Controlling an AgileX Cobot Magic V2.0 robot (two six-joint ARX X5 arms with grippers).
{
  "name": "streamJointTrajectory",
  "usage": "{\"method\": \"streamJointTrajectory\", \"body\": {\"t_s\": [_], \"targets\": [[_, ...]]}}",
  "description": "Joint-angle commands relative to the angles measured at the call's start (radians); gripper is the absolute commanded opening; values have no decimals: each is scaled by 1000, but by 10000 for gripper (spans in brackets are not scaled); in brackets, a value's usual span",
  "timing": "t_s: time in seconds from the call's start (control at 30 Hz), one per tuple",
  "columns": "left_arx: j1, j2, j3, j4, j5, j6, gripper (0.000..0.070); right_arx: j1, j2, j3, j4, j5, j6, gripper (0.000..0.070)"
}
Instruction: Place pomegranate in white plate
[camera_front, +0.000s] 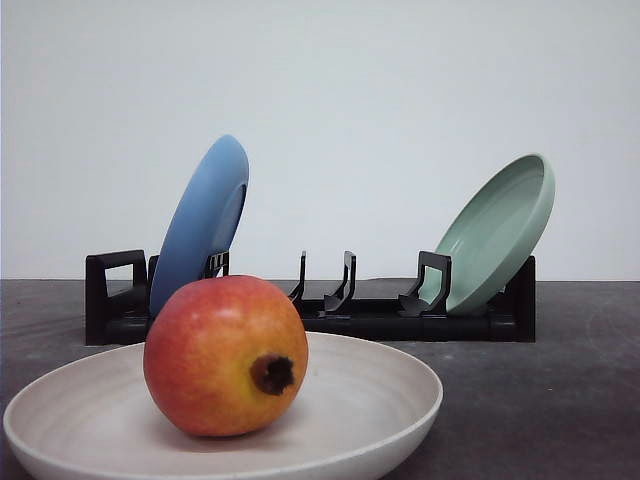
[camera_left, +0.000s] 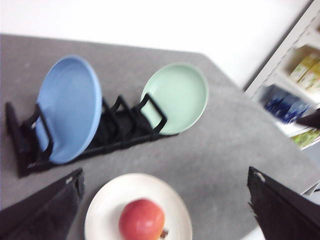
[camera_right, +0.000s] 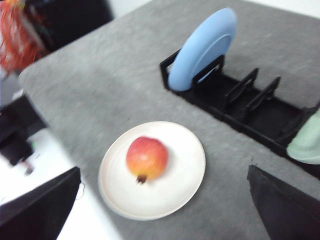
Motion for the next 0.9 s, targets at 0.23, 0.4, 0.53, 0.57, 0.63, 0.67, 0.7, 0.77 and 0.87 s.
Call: {"method": "streamJointTrajectory", "body": {"t_s": [0.23, 0.4, 0.53, 0.57, 0.63, 0.67, 0.7, 0.77, 0.87], "targets": [[-12, 7, 8, 73, -6, 146, 362, 8, -66, -89, 94, 25, 49, 620], [-12, 7, 8, 73, -7, 186, 0, 8, -66, -89, 91, 49, 44, 0], [-12, 7, 8, 72, -7, 190, 0, 8, -67, -89, 92, 64, 44, 0], [-12, 7, 8, 72, -7, 190, 0, 8, -68, -89, 93, 64, 45, 0], [-12, 6, 8, 72, -7, 189, 0, 8, -67, -89, 94, 66, 44, 0], [-12, 6, 8, 73, -6, 189, 0, 8, -67, -89, 94, 66, 45, 0], [-12, 6, 8, 73, -7, 189, 0, 8, -68, -89, 94, 66, 45, 0], [-12, 6, 8, 73, -7, 189, 0, 8, -68, -89, 94, 66, 44, 0], [-12, 6, 8, 73, -7, 189, 0, 8, -67, -89, 94, 66, 45, 0]]}}
